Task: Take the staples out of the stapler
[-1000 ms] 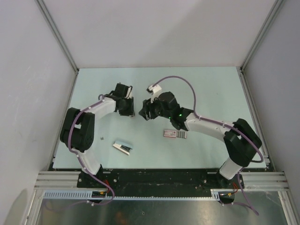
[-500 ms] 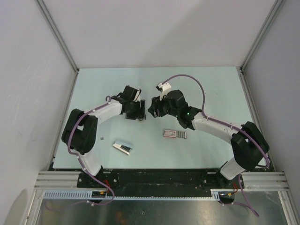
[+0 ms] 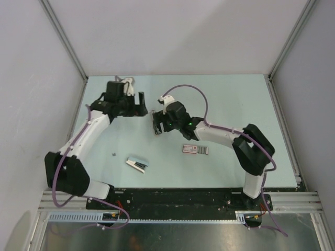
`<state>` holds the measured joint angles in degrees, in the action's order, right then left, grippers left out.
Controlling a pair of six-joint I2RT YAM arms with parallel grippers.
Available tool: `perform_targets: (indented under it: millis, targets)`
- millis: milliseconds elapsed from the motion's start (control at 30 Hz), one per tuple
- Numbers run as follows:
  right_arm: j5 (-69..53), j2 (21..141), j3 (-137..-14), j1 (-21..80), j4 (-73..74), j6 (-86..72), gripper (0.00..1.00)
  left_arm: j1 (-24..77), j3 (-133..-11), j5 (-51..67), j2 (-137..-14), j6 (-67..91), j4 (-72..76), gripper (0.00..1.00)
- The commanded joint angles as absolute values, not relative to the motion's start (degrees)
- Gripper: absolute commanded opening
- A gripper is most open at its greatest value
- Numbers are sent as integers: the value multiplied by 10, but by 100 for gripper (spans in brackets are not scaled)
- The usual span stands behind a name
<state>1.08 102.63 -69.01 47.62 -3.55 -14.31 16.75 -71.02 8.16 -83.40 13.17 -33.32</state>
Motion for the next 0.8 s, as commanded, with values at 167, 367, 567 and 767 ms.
perform_targets:
  millis: [167,367,567,767]
  targets:
    - [106,1221,-992,512,184,-143,75,65,-644,151,-776,32,-362,99]
    - [142,1260,-1039,515,218,-151,69,46,-621,126,-754,2,-358,97]
    - [185,1270,-1047,524,241,-148,68,43,-608,138,-728,-13,-349,99]
    - [181,1283,-1057,523,243,-154,59,42,-591,151,-718,-24,-342,99]
